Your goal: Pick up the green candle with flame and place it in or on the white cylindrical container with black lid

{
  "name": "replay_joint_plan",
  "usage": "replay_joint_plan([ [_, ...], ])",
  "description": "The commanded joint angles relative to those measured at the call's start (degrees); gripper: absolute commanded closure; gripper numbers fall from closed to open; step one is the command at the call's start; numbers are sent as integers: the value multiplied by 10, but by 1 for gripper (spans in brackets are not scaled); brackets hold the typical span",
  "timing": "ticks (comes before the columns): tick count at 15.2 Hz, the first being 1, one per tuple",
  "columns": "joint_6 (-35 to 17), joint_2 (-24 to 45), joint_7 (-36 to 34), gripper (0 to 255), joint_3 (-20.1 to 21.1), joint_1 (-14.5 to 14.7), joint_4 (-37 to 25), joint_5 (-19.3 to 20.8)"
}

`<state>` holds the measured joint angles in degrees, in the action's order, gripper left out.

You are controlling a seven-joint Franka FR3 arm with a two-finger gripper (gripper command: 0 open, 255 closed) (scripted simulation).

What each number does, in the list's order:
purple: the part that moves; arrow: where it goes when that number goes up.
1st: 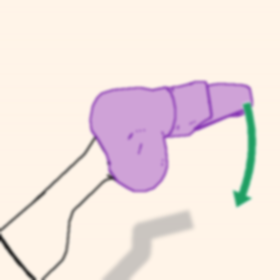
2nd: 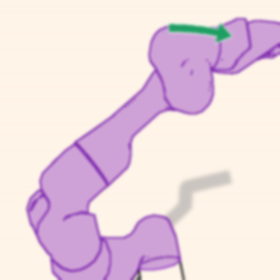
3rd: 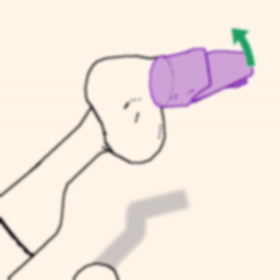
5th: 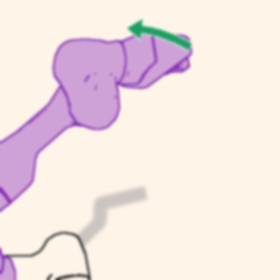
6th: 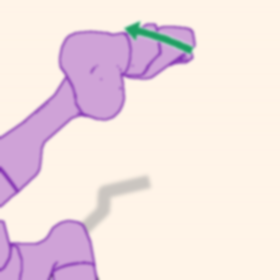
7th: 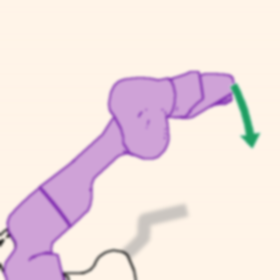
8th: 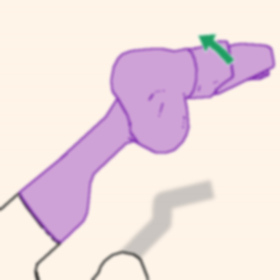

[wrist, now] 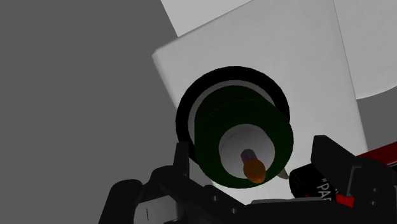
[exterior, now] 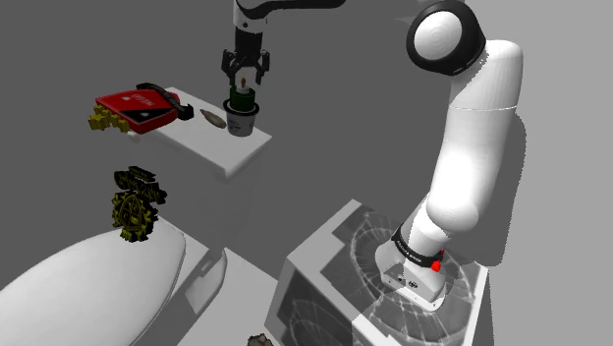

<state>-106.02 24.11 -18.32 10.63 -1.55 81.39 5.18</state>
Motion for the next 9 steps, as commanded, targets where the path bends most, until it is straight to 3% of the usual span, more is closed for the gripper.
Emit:
replay_joint_plan([
  [1, 30, 0, 1, 0, 1, 1, -30, 0],
  [3, 65, 1, 2, 0, 1, 3, -66, -1],
  [9, 65, 1, 2, 0, 1, 3, -66, -1],
])
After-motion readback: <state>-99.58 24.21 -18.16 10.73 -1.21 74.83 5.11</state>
